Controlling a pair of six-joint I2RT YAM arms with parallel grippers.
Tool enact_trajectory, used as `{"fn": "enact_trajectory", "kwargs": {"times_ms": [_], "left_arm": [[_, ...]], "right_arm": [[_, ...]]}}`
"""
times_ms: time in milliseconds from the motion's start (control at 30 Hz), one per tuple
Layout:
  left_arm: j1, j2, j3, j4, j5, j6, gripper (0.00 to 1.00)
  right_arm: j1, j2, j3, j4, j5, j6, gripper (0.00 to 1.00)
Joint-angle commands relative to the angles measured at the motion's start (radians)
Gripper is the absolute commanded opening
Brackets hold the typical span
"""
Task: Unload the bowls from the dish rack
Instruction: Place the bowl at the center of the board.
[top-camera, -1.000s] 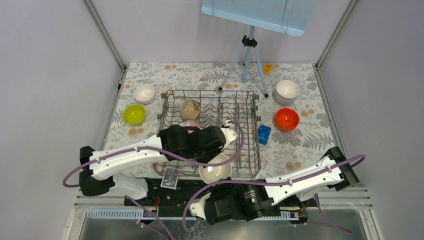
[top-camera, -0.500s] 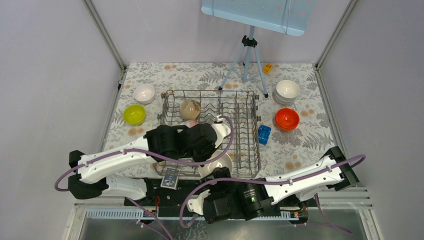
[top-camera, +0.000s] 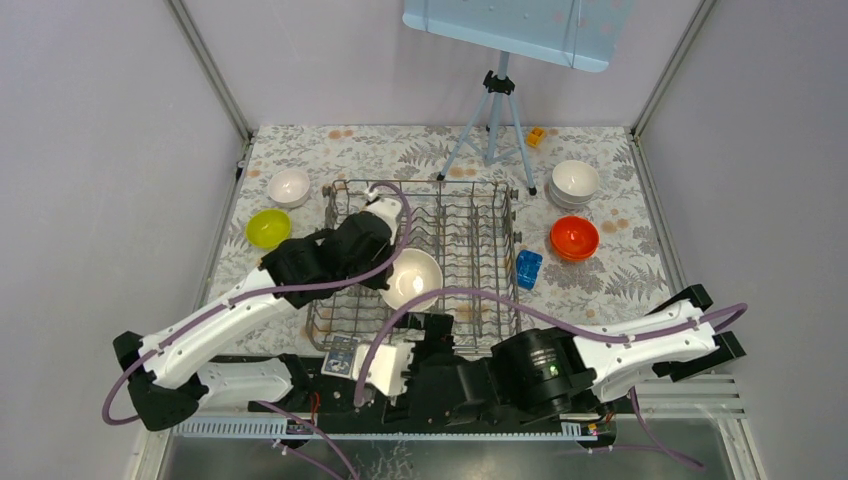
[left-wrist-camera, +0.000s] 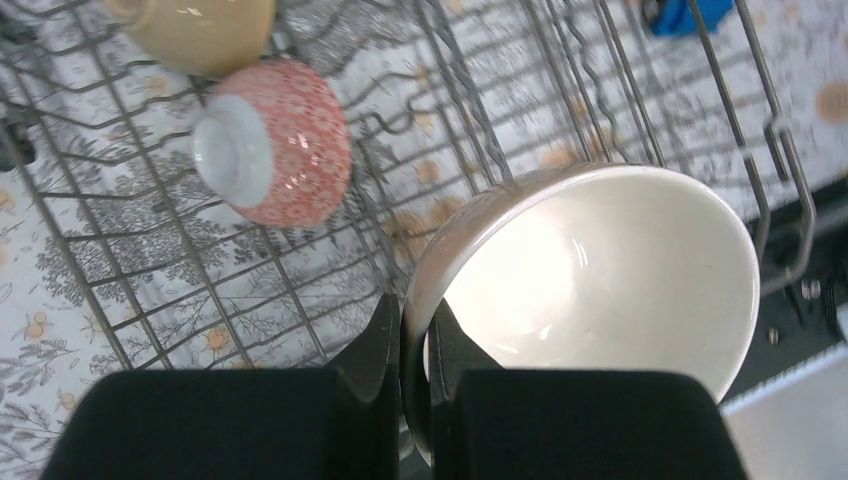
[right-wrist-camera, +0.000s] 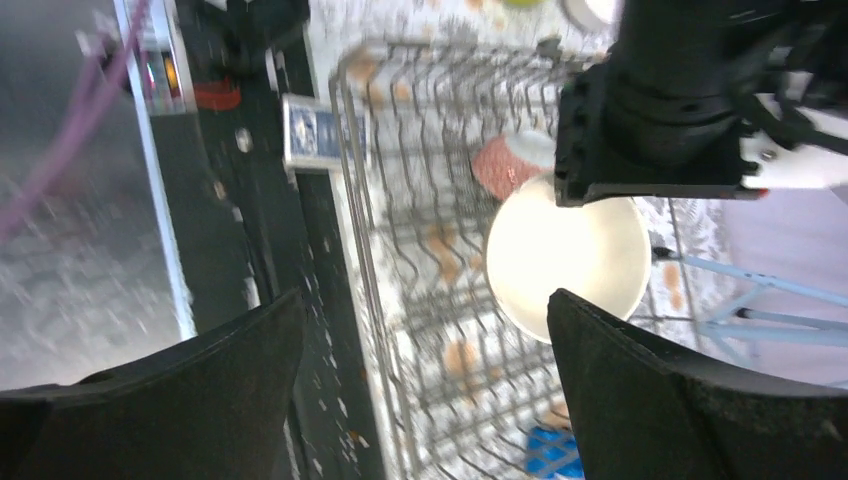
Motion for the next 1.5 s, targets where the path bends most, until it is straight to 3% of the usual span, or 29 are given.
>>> {"fn": "enact_trajectory", "kwargs": {"times_ms": [0,133,400,600,1033,1467], "left_arm": [[0.057,-0.082,-0.058,0.181,-0.144,-0.127,0.0],[0.114,-0.126,-0.09,0.198,-0.193,-0.208,0.0],[0.125,-0.241,-0.103,0.122,-0.291,-0.438,0.0],[0.125,-0.277,-0.211,0.131,-0.264,-0.597,0.0],[0.125,-0.225,-0.203,0.135,-0.212,-0.709,0.0],[0.126,-0.183,-0.15,0.075,-0.222,-0.745,0.0]], "right_arm": [[-0.039,-0.036,0.018,0.227,0.09,0.184,0.93],[-0.17,-0.069,-0.007,0.317,0.117,0.336,0.85],[-0.526,-0.195,-0.159,0.306,-0.031,0.624,0.55],[-0.792,-0.206,-0.214,0.285,-0.344,0.715,0.59],[-0.823,-0.035,-0.117,0.284,-0.457,0.683,0.53],[-0.817,0.14,0.001,0.155,-0.426,0.603,0.42]]}}
